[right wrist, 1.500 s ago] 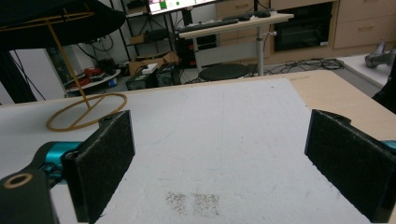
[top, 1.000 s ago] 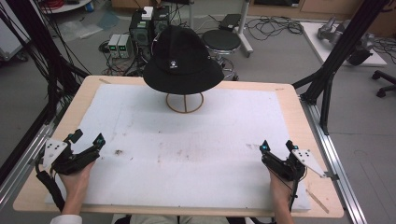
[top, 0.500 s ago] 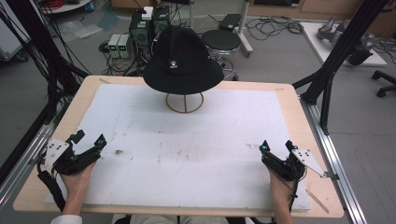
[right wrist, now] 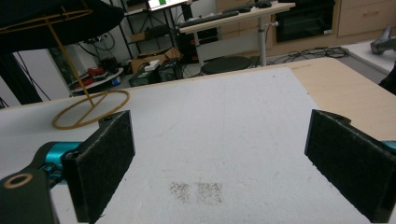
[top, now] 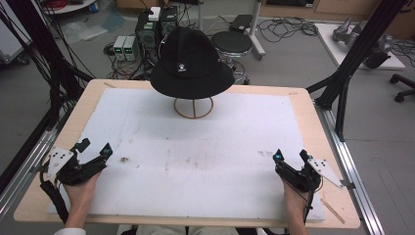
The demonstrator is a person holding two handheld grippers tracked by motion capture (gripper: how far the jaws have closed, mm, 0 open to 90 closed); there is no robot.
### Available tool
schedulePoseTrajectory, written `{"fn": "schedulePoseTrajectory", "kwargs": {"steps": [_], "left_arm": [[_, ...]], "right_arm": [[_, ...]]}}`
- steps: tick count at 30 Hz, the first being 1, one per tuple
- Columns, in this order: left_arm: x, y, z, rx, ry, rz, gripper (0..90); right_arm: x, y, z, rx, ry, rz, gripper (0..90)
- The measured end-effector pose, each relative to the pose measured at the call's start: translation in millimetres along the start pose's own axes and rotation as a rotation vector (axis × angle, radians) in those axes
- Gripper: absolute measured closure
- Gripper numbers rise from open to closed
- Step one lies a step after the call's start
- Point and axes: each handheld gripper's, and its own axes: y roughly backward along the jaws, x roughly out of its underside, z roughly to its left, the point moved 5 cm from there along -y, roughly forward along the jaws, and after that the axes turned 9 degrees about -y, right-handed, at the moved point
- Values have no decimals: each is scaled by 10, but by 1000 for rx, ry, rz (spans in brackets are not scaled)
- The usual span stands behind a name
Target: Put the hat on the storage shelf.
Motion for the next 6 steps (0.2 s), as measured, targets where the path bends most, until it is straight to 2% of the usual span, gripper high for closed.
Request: {"fn": "schedulePoseTrajectory", "kwargs": {"steps": [6], "left_arm": [[5,60,-31,4,-6,-1,210]], "right_arm": [[14,77,-31,0,-38,2,74]]}}
